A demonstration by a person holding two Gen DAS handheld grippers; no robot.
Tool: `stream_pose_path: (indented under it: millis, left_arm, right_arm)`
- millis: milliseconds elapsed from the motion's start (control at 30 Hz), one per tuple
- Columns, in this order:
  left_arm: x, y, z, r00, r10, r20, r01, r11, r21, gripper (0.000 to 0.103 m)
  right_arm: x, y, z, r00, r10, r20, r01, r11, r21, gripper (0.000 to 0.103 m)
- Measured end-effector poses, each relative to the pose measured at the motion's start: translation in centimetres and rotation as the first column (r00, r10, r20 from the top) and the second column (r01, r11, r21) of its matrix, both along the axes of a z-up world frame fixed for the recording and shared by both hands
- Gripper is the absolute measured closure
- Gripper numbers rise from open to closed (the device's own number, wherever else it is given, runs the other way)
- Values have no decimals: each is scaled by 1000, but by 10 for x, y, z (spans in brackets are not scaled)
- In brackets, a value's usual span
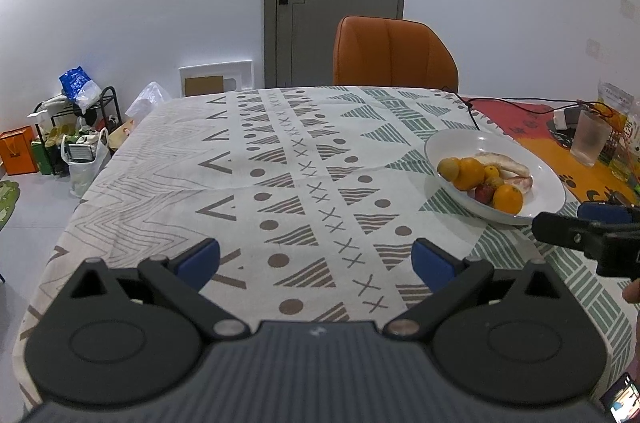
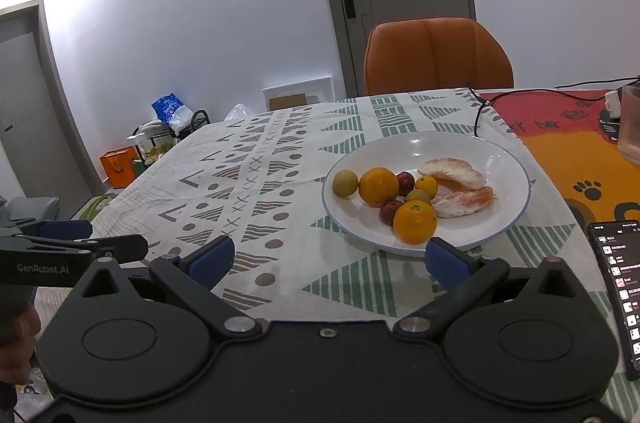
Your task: Organize fruits
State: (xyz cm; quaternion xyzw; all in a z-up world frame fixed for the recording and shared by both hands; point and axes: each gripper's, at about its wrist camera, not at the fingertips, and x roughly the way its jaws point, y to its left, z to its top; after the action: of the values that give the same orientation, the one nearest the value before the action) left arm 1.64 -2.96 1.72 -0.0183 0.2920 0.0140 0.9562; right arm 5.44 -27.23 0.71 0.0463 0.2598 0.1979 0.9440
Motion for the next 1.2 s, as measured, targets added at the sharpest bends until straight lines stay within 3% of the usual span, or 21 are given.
stream_pose_path:
  millis: [1200]
  left_arm:
    - [2,-1,-5,1000,-17,-9,17,1000,-1,2]
  right_arm:
    - [2,-1,-5,1000,-8,-12,8,1000,-7,0]
